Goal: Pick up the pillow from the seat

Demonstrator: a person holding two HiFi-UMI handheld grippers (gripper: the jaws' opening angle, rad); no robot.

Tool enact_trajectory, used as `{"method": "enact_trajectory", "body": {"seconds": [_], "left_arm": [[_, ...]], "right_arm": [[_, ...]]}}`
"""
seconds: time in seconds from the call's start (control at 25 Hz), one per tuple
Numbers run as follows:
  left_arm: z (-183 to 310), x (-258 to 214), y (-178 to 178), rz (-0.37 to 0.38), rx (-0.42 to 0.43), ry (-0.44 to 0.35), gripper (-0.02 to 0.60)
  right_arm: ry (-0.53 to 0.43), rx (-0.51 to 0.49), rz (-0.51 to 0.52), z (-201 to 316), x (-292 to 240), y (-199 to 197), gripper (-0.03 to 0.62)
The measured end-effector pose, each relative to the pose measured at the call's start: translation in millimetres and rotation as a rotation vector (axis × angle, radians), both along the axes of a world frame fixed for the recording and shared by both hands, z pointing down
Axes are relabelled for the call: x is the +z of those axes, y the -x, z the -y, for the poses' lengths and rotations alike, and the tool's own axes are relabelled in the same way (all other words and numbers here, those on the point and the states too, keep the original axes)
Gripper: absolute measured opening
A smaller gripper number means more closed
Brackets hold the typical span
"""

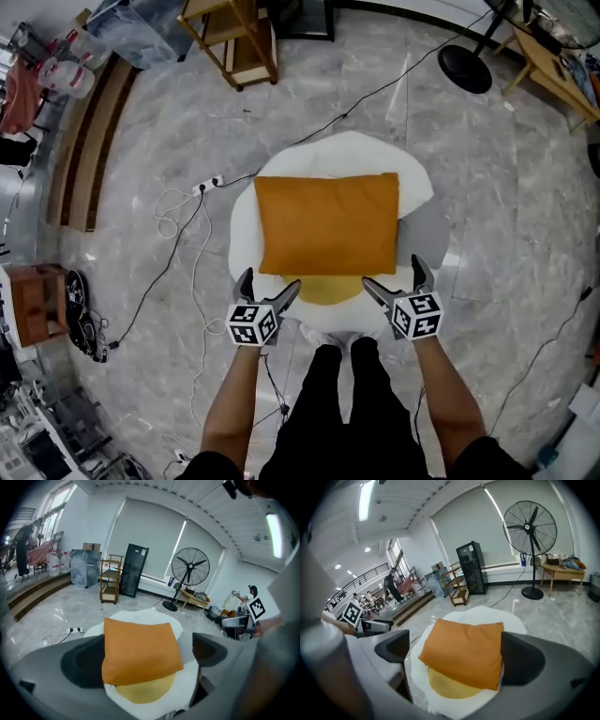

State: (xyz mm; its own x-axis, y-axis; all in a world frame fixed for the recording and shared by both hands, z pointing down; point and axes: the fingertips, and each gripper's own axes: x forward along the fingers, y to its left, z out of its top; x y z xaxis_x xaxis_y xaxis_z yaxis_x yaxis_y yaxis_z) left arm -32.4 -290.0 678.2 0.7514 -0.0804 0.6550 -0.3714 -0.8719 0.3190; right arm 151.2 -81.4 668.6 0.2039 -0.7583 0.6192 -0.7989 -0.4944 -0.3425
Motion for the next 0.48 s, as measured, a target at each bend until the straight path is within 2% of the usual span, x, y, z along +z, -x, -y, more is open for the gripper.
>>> {"method": "enact_trajectory", "body": {"seconds": [0.12,0.32,0.48], "left_arm": [[8,42,4,0.059,0.013,0.022,0.591],[20,115,1,0.132,0.013,0.053,0.592],[29,172,-3,0.192,0.037,0.060,0.592]], "right_arm": [[0.042,0.019,0.040,-4,47,-7,0.589],[0.088,0.074,0.144,-19,132,-28,0.589],[0.118,0.067,0.202,-27,195,-38,0.589]]}}
